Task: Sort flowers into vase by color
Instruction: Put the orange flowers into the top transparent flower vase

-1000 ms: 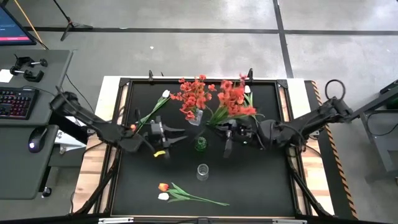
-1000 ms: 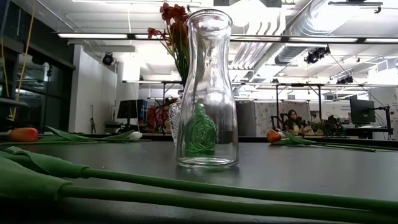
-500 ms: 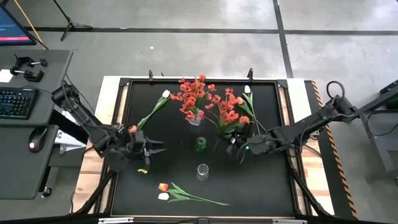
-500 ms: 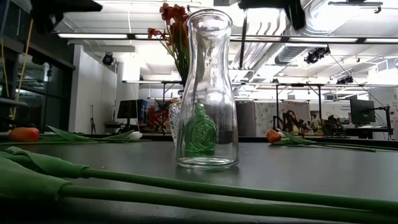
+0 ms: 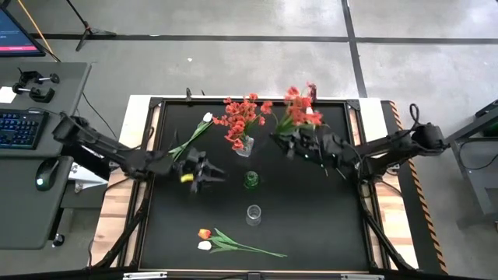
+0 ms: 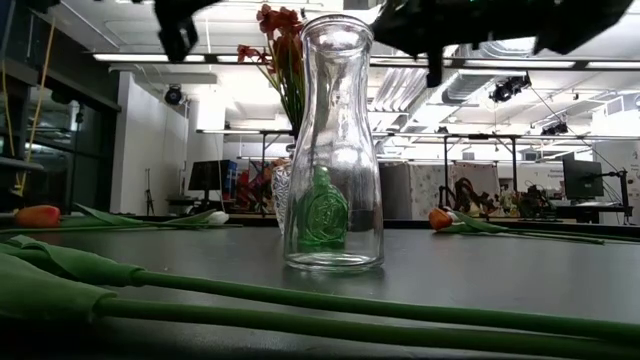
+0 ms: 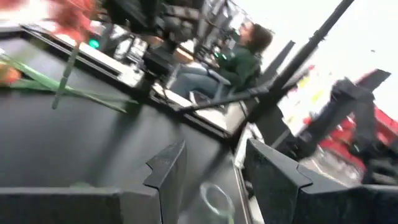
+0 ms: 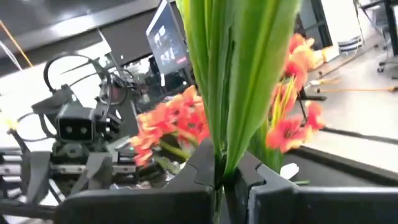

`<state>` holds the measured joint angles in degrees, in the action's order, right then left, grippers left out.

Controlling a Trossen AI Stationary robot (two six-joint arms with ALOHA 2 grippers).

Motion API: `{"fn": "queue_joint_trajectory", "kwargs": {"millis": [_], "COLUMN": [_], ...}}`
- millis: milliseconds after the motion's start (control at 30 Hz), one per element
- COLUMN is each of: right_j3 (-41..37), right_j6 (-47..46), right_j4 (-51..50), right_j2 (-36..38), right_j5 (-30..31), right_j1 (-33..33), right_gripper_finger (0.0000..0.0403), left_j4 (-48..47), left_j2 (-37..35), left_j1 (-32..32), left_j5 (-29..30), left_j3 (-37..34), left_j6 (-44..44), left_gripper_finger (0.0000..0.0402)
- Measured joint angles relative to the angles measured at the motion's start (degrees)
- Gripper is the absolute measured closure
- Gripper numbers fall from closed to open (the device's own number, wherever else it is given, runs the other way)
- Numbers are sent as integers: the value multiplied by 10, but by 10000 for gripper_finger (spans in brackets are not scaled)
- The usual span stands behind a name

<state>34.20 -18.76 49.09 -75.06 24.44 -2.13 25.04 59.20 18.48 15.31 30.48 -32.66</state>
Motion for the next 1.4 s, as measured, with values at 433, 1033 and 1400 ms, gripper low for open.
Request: {"fn": "queue_joint_trajectory", "kwargs": {"millis": [433,1033,1400], "right_j3": [19,159,162], "right_j6": [40,98,98], "right_j4": [90,-89,-136], "right_j2": [-103,-199,-199], "right_j5": [-4,0,0], "right_j1": [64,75,70], "right_gripper_finger": [403,403,402], "left_j4": [18,15,14], "left_j2": [-5,-60,-72], "left_j1": [-92,-114,-114], "left_j5": [-9,-6,-6], "left_j3": [0,0,0], "left_j6": [21,79,99], "left_gripper_finger": [248,248,248]}}
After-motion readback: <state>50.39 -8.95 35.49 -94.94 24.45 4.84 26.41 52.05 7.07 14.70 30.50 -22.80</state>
